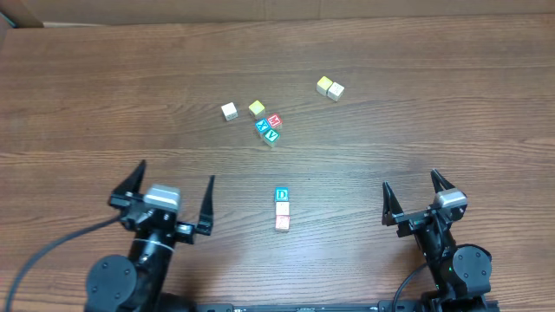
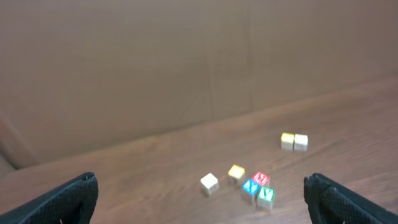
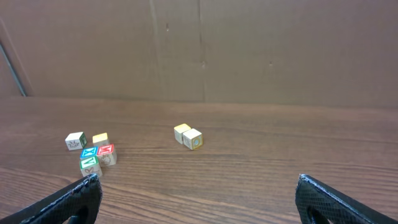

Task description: Flip 3 blocks

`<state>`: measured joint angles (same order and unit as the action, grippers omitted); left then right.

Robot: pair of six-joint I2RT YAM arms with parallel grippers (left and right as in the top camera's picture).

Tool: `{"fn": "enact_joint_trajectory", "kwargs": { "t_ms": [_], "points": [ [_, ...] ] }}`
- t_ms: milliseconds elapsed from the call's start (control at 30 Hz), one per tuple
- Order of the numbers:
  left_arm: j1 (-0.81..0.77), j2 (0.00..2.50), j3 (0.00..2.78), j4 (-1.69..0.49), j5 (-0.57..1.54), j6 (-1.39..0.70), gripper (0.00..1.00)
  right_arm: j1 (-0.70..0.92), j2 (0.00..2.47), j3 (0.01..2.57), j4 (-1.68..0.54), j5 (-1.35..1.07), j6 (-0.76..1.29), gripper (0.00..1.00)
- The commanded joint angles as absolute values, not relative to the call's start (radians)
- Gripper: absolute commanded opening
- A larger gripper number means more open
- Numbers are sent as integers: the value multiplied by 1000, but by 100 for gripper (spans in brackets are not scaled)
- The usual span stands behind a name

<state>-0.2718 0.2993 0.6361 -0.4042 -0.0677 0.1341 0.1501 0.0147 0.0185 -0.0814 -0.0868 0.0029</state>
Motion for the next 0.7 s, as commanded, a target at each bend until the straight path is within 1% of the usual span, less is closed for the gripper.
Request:
{"fn": "enact_joint_trajectory", "kwargs": {
  "t_ms": [0, 100, 233, 533, 667],
  "points": [
    [-224, 205, 485, -307, 111, 179, 100, 144, 3, 8, -77, -77, -1, 100],
    [-180, 129, 350, -188, 191, 179, 100, 144, 3, 8, -77, -77, -1, 100],
    [-135, 67, 237, -95, 259, 176, 99, 144, 3, 8, -77, -77, -1, 100],
    [-93, 4, 97, -29, 252, 98, 100, 144, 3, 8, -77, -77, -1, 100],
    [-78, 3, 37, 36, 252, 66, 100, 144, 3, 8, -77, -77, -1, 100]
  ]
}}
